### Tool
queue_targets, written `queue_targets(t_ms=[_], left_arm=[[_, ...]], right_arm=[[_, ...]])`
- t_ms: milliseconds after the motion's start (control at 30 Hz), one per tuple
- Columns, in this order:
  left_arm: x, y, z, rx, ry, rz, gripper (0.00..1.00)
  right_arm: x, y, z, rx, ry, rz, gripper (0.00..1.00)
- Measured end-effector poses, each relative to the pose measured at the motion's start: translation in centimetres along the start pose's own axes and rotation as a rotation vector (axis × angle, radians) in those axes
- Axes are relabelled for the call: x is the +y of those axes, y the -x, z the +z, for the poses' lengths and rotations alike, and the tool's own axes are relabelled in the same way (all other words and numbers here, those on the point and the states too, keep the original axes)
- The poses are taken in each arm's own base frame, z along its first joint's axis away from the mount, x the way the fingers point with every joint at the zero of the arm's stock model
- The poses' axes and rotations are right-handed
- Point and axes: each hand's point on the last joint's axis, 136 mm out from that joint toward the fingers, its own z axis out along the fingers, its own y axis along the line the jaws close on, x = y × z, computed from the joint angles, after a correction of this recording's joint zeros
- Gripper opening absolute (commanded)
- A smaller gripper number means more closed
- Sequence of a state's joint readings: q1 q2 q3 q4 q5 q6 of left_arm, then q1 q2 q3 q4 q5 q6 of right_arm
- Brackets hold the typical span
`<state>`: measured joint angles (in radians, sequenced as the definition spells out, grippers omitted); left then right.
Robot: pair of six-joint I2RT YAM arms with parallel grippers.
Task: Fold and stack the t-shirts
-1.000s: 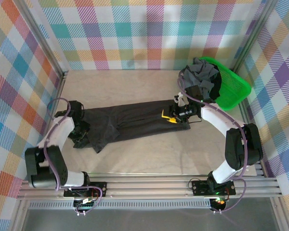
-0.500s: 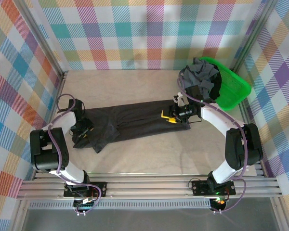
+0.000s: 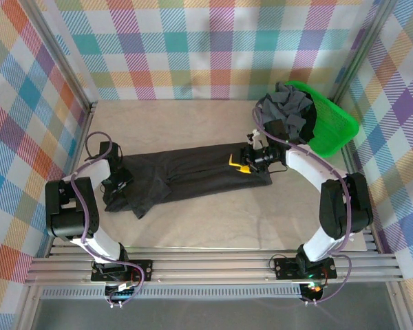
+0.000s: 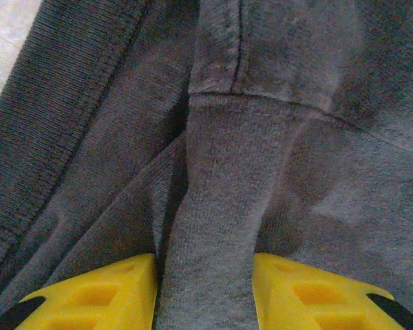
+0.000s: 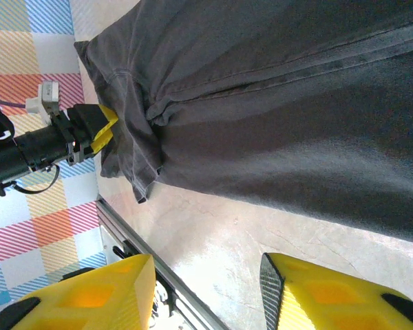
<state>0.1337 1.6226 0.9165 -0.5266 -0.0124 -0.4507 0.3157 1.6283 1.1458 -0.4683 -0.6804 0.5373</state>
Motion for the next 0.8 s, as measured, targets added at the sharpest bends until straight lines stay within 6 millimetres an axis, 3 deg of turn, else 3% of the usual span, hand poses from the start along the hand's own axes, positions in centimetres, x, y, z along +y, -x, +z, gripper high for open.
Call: queue_targets(t_ms=[200, 500, 800], left_arm=[[0.0, 0.1, 0.2, -0.009, -0.003, 0.004, 0.20], [-0.1, 0.8, -1.1, -0.052, -0.011, 0.005, 0.01], [-0.5, 2.8, -3.1, -0.099, 0.007, -0.008, 0.00]], right_arm=[[0.0, 0.0, 0.0, 0.001, 0.002, -0.001, 0.45], [-0.3, 0.4, 0.5, 0.010, -0.004, 0.010, 0.45], [-0.3, 0.6, 0.6, 0.011, -0.005, 0.012, 0.45]])
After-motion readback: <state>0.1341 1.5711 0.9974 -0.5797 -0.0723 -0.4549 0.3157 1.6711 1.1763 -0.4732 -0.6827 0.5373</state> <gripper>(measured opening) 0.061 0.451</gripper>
